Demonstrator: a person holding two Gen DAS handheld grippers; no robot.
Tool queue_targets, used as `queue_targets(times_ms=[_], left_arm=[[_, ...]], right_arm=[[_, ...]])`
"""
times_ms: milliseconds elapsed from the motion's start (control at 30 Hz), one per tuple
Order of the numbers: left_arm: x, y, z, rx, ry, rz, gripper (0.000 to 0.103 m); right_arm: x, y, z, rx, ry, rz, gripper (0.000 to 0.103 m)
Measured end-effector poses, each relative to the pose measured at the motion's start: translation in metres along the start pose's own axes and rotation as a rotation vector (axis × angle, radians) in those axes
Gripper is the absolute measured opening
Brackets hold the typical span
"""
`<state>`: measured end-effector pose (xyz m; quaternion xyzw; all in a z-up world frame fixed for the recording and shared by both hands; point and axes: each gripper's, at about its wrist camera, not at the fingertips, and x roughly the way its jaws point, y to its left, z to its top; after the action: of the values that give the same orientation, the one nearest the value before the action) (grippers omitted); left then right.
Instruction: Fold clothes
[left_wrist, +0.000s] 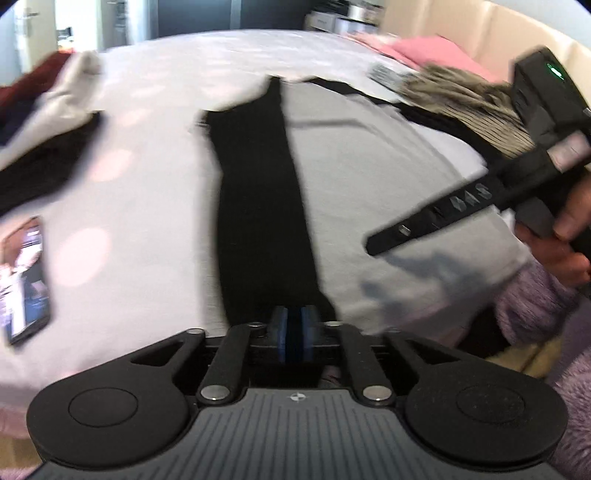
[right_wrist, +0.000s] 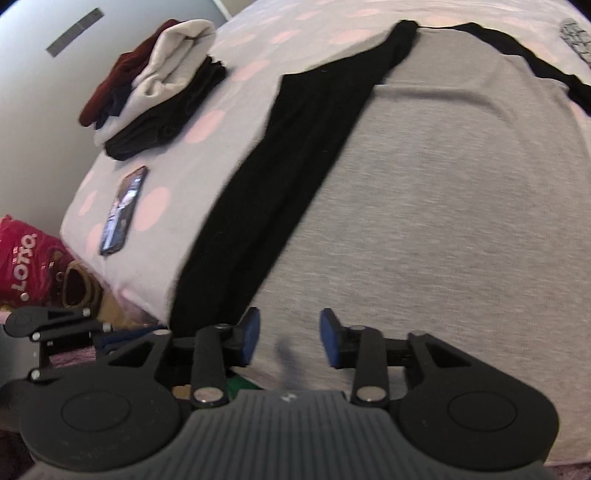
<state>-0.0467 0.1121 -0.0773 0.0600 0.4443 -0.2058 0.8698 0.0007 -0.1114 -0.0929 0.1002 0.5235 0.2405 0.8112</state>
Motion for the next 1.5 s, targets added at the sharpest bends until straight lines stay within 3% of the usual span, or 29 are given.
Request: queue_targets(times_ms=[100,200,267,333,367,433,533,633,700,800,1000,1100,1167,1233,1300,1333,1367,1500], left_arm=[[0.005,0.006,-0.002,-0.030,0.025,0.045,0.021],[0.014,0.005,-0.004,0.006,0.058,0.034,0.021],[0.020,0.005,-0.006,0.024,0.077,0.032,0.014],[0.023,0.005,-0.006,0.030,0.093,0.016,0.000],[0.022,0.005,-0.007,0.033,0.091,0.000,0.000],[0.019,0.004,-0.008,0.043,0.076,-0.040,0.000],[0.011,0.000,-0.010,0.061,0.036,-0.074,0.000],[0.006,0.002,-0.010,0.040,0.016,-0.034,0.000],[0.002,0.007,-0.009,0.001,0.010,-0.011,0.003],[0.007,0.011,-0.005,-0.037,0.029,-0.002,0.020],[0.017,0.000,-0.002,-0.006,0.062,-0.101,0.038],[0.028,-0.006,0.001,-0.036,0.072,-0.141,0.039],[0.038,-0.008,0.002,-0.072,0.093,-0.173,0.035],[0.048,-0.010,0.002,-0.088,0.119,-0.196,0.016],[0.056,-0.011,0.003,-0.104,0.142,-0.189,0.003],[0.055,-0.008,0.003,-0.121,0.144,-0.194,0.003],[0.051,-0.005,0.003,-0.140,0.136,-0.200,0.003],[0.022,0.011,0.003,-0.204,0.079,-0.172,0.002]], right_arm=[[0.009,0.014,-0.002,-0.045,0.020,0.040,0.037],[0.021,0.026,-0.004,-0.067,0.049,0.088,0.034],[0.030,0.029,-0.005,-0.062,0.077,0.103,0.034],[0.035,0.028,-0.006,-0.047,0.090,0.111,0.034],[0.036,0.027,-0.007,-0.038,0.091,0.115,0.033],[0.039,0.024,-0.008,-0.019,0.094,0.122,0.004],[0.033,0.019,-0.005,0.002,0.072,0.117,0.004],[0.018,0.007,-0.001,0.035,0.046,0.080,0.004],[0.011,0.000,-0.003,0.035,0.042,-0.009,0.004],[0.008,-0.014,-0.005,0.054,0.047,-0.094,0.005],[0.010,-0.023,-0.009,0.082,0.051,-0.068,0.013],[0.012,-0.026,-0.010,0.091,0.060,-0.056,0.015],[0.013,-0.027,-0.011,0.094,0.060,-0.041,0.021],[0.016,-0.027,-0.011,0.096,0.056,-0.026,0.025],[0.017,-0.025,-0.012,0.077,0.052,-0.029,0.021],[0.017,-0.024,-0.012,0.070,0.050,-0.028,0.010],[0.016,-0.023,-0.012,0.067,0.049,-0.019,0.007],[0.010,-0.010,-0.007,0.046,0.024,0.047,0.006]])
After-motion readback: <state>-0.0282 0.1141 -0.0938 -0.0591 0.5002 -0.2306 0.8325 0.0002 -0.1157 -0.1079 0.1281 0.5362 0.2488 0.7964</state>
